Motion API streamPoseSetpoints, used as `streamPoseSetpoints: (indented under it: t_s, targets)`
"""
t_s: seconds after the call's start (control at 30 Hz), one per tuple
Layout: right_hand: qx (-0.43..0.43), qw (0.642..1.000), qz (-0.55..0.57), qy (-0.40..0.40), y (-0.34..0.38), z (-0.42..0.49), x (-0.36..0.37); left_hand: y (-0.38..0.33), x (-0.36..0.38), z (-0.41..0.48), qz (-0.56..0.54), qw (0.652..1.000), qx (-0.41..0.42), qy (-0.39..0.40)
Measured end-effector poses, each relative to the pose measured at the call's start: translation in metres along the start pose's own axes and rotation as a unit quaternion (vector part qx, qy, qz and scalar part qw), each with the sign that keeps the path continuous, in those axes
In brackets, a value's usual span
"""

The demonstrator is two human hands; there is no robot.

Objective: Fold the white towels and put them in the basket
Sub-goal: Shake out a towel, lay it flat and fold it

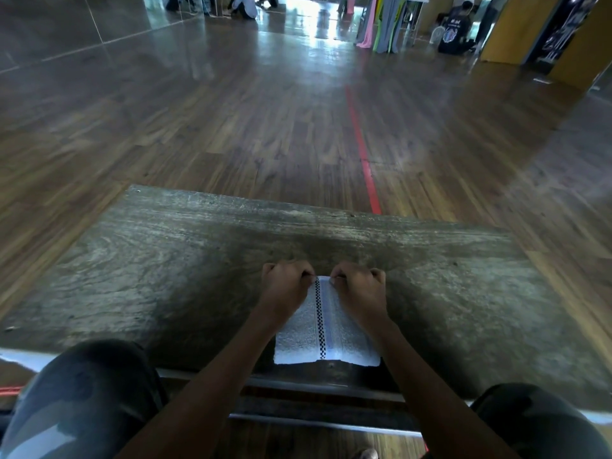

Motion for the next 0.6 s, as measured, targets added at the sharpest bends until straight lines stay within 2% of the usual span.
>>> streamPoseSetpoints:
  t_s: [0.07, 0.13, 0.27, 0.37, 0.43, 0.6]
  targets:
    - [-0.055, 0.992, -0.105, -0.045, 0.013, -0.003, -0.002, -0.007, -0.002, -0.002, 0.058, 0.998, 0.032, -0.012]
    - [-0.098, 0.98, -0.165, -0.054, 0.025, -0.007, 0.0, -0.017, -0.001, -0.008, 0.108, 0.991, 0.078, -0.021]
    - [-0.097, 0.982, -0.16, 0.017, 0.028, -0.022, 0.009, -0.024, 0.004, -0.024, 0.134, 0.982, 0.136, -0.01]
    - [-0.101, 0.977, -0.151, 0.114, 0.022, -0.041, 0.029, -0.004, 0.02, -0.041, 0.138, 0.983, 0.064, 0.101]
    - [-0.112, 0.973, -0.153, 0.135, 0.021, -0.047, 0.035, 0.008, 0.03, -0.052, 0.162, 0.97, 0.033, 0.177]
    - [-0.109, 0.971, -0.146, 0.154, 0.02, -0.048, 0.037, 0.021, 0.029, -0.056, 0.19, 0.958, -0.013, 0.214]
Point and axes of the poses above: each hand's wrist, its own z-axis towards the middle knuckle, its own x-axis out of the palm, y = z × x, the point moved 10 cm from there along z, towards the middle knuckle, and after that the axes turned 12 degrees about -z, right-handed, at the moved point
